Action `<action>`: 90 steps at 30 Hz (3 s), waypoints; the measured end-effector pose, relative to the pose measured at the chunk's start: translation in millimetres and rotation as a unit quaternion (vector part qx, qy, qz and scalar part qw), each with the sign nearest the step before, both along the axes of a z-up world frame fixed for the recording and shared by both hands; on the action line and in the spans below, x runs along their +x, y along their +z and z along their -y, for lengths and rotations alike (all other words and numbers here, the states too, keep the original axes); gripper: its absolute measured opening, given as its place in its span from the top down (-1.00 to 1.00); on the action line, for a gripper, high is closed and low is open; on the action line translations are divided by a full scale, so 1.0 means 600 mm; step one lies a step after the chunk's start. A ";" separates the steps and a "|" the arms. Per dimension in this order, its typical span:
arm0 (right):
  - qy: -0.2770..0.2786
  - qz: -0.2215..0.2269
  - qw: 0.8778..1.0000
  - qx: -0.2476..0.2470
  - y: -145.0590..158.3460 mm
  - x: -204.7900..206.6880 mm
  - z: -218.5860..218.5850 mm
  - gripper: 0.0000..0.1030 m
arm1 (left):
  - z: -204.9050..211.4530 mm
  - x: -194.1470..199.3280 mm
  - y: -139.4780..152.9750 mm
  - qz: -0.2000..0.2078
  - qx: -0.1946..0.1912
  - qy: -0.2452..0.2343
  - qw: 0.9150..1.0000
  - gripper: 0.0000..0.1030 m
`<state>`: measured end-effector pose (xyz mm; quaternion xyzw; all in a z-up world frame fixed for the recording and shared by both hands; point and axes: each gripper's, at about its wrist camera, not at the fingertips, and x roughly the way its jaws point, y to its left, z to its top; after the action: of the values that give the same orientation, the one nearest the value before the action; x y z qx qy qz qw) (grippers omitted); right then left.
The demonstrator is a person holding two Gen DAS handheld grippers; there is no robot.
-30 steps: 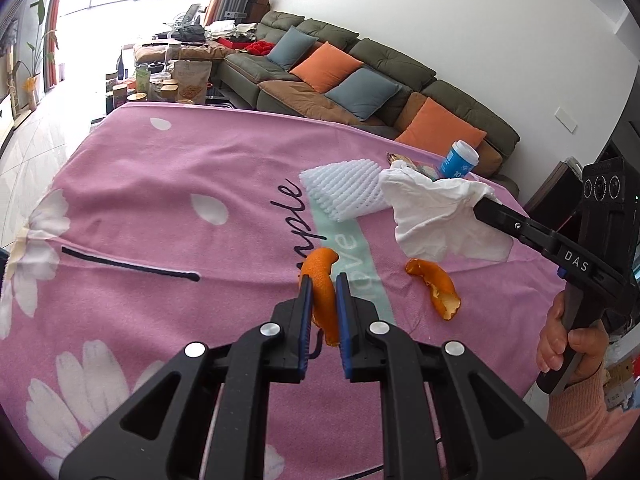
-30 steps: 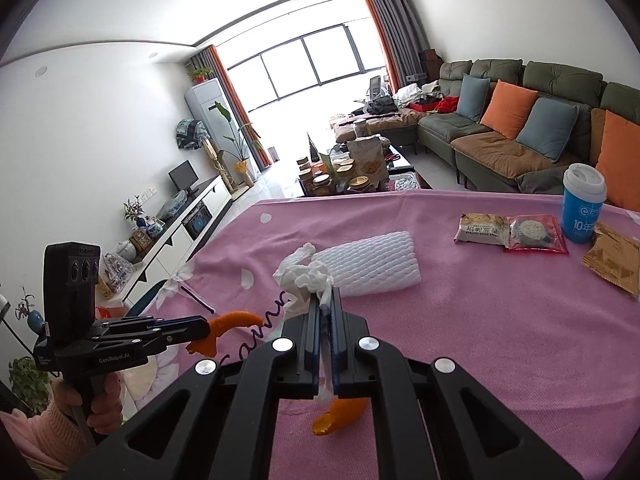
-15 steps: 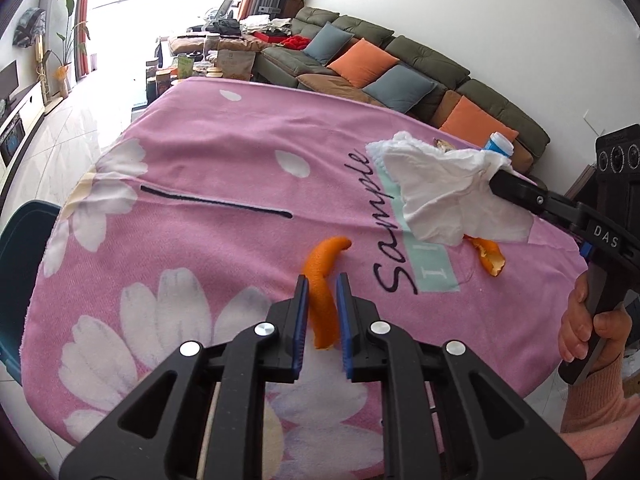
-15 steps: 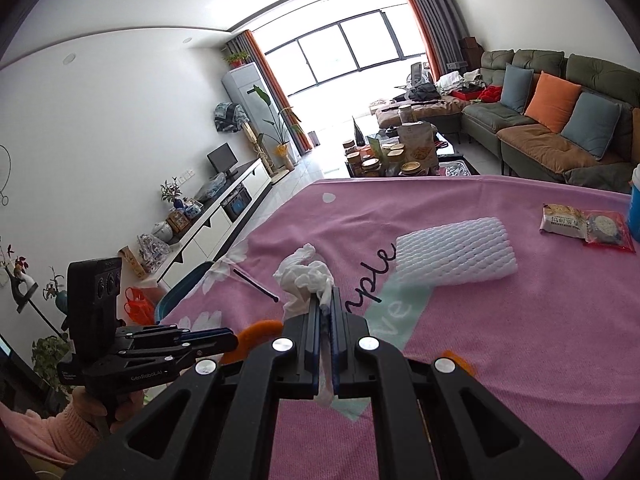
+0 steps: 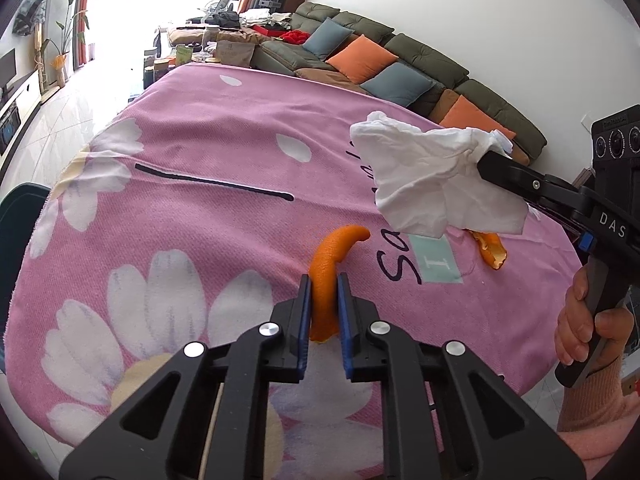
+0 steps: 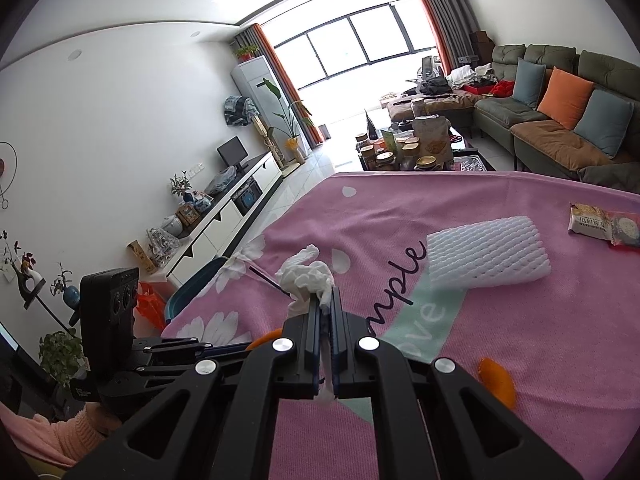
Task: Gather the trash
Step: 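Carry the orange peel and white tissue over the teal bin with both tools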
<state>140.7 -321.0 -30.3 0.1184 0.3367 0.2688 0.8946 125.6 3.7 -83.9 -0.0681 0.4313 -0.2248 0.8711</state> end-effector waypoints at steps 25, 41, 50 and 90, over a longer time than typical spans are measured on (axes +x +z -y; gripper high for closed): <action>0.057 0.010 0.998 0.036 0.022 0.016 -0.092 0.94 | -0.113 -0.052 0.074 0.058 0.021 0.087 0.994 0.76; 0.101 0.005 0.993 0.052 0.030 0.041 -0.176 0.93 | -0.205 -0.066 0.086 0.068 0.033 0.154 0.985 0.76; 0.121 0.000 0.991 0.058 0.032 0.054 -0.214 0.94 | -0.242 -0.070 0.092 0.071 0.041 0.181 0.980 0.76; 0.186 -0.044 0.980 0.050 0.008 0.106 -0.363 0.93 | -0.364 -0.062 0.078 0.055 0.060 0.276 0.958 0.76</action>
<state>204.3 -103.4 -25.3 0.1098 0.3783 0.4410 0.8064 88.3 222.1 -36.8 -0.1200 0.3598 0.0473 0.9241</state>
